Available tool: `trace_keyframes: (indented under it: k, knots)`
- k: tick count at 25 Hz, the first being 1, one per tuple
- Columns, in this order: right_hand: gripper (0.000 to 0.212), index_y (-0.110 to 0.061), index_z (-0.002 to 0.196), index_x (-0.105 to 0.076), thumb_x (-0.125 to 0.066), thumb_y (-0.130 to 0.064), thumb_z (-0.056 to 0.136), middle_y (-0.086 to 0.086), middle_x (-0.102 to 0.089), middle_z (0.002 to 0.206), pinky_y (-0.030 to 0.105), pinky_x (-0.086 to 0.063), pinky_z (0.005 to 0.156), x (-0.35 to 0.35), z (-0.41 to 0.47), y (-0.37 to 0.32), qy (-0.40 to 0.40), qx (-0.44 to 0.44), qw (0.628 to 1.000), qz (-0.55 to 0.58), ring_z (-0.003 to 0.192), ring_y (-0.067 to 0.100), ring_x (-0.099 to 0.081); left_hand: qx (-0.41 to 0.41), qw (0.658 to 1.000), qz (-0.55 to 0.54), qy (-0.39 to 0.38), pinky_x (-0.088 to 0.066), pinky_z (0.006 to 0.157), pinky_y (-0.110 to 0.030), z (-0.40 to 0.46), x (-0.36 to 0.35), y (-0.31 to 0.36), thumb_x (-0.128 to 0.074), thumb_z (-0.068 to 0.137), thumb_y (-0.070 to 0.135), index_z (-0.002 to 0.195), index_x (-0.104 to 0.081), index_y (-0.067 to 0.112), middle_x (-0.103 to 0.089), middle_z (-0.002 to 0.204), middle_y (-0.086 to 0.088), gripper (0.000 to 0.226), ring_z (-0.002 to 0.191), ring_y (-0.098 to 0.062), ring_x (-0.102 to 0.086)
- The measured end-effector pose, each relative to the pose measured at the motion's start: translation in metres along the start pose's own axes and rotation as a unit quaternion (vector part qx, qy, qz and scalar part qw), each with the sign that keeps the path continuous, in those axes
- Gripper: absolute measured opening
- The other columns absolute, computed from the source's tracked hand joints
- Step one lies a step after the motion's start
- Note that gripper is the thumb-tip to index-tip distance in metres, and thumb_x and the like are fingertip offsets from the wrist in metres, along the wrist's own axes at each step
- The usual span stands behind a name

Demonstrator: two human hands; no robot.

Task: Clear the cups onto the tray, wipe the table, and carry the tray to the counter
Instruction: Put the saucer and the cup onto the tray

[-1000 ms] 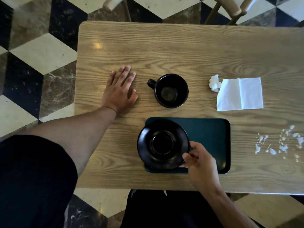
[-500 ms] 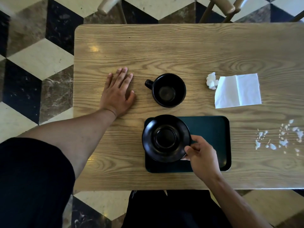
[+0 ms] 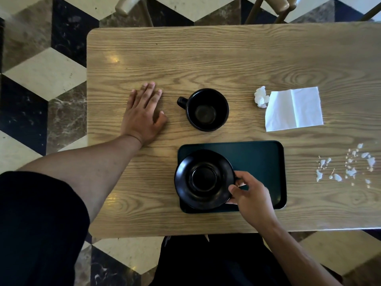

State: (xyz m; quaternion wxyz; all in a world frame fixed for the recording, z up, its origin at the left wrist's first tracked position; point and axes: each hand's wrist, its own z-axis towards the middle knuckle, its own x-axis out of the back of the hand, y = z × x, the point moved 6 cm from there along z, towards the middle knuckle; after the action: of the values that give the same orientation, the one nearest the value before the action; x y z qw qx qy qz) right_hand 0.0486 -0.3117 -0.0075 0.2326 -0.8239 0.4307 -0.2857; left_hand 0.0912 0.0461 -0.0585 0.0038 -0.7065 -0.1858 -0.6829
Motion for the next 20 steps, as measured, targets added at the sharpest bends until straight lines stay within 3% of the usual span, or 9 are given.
trace_keyframes:
  k: [7,14,20]
  knots:
    - [0.029,-0.021,0.108,-0.071,-0.061,0.004,0.096,0.005,-0.068,0.093,0.025,-0.063,0.069,0.001,-0.006,0.007,-0.019,-0.005,0.999,-0.025,0.077,0.017,-0.075,0.006,1.000,-0.007,0.004,-0.005,0.130,-0.048,0.000,0.001,0.001,-0.038,0.096,0.041,0.159,-0.036,0.013,-0.023,0.171,-0.010,0.069,0.160,-0.023,-0.014]
    - [0.035,-0.031,0.102,-0.066,-0.062,0.003,0.096,-0.017,-0.070,0.081,0.028,-0.064,0.075,0.001,-0.014,0.009,-0.027,-0.008,0.999,-0.042,0.075,0.010,-0.075,0.007,1.000,-0.011,0.002,-0.006,0.130,-0.049,0.000,0.001,0.001,-0.038,0.095,0.042,0.159,-0.036,0.014,-0.023,0.172,-0.010,0.070,0.160,-0.023,-0.013]
    - [0.023,-0.024,0.105,-0.071,-0.068,-0.004,0.093,-0.010,-0.076,0.082,0.026,-0.060,0.079,0.007,-0.012,0.010,-0.015,-0.001,0.995,-0.102,0.075,0.009,-0.076,0.007,1.000,-0.016,0.002,-0.006,0.130,-0.049,0.000,0.002,0.000,-0.037,0.095,0.043,0.159,-0.036,0.014,-0.023,0.172,-0.009,0.071,0.160,-0.023,-0.012]
